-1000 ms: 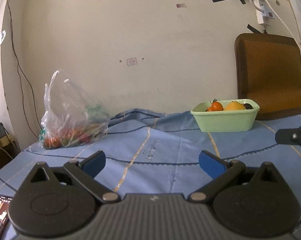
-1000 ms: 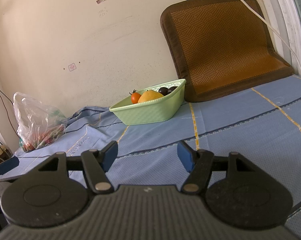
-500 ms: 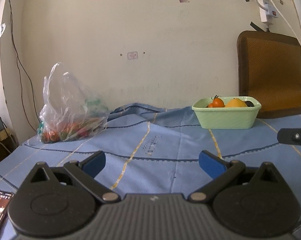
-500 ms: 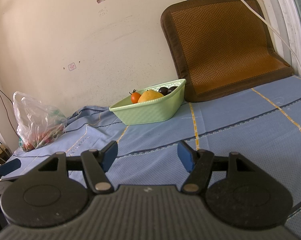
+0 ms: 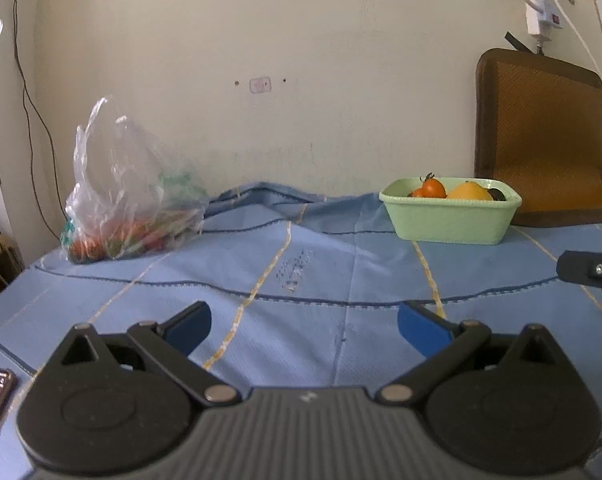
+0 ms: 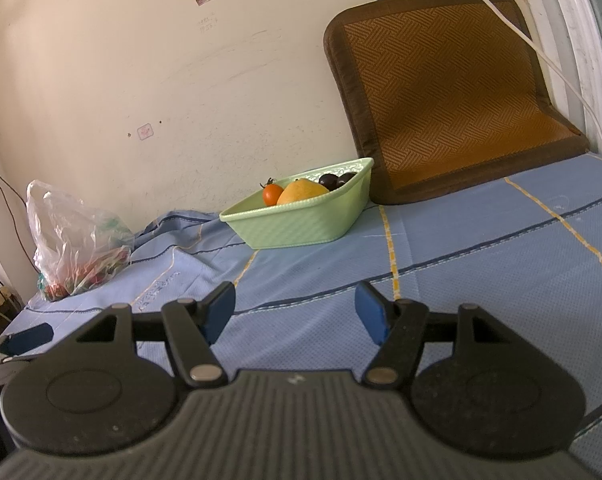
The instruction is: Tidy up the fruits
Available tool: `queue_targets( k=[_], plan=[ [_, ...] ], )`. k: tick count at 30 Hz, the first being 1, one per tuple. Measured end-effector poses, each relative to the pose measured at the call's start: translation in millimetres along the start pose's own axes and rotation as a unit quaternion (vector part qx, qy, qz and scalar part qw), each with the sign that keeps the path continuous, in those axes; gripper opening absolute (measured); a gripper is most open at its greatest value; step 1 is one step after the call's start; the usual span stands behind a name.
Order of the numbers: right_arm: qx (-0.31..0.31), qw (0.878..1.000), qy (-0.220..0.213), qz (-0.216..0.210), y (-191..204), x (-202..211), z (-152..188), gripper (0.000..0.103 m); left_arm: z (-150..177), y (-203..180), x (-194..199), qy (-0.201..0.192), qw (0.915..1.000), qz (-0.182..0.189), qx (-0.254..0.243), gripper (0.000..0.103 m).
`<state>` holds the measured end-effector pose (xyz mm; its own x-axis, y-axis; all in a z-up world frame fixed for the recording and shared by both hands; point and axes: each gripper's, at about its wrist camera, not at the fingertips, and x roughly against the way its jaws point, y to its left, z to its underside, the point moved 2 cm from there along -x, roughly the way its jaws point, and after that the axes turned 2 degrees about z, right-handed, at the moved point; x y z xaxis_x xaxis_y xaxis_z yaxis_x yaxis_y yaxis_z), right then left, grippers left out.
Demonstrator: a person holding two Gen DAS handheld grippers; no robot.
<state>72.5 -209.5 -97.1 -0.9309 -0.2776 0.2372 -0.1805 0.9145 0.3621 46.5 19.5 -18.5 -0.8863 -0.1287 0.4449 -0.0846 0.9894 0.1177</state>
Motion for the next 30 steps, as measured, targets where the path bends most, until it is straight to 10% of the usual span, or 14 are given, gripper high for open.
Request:
queue_targets(
  k=[30],
  plan=[
    [0.0, 1.0, 0.0, 0.0, -0.3, -0.2, -0.3, 0.07, 1.6, -8.7, -1.2, 0.009, 0.9994, 0.028, -0.02, 0.103]
  ],
)
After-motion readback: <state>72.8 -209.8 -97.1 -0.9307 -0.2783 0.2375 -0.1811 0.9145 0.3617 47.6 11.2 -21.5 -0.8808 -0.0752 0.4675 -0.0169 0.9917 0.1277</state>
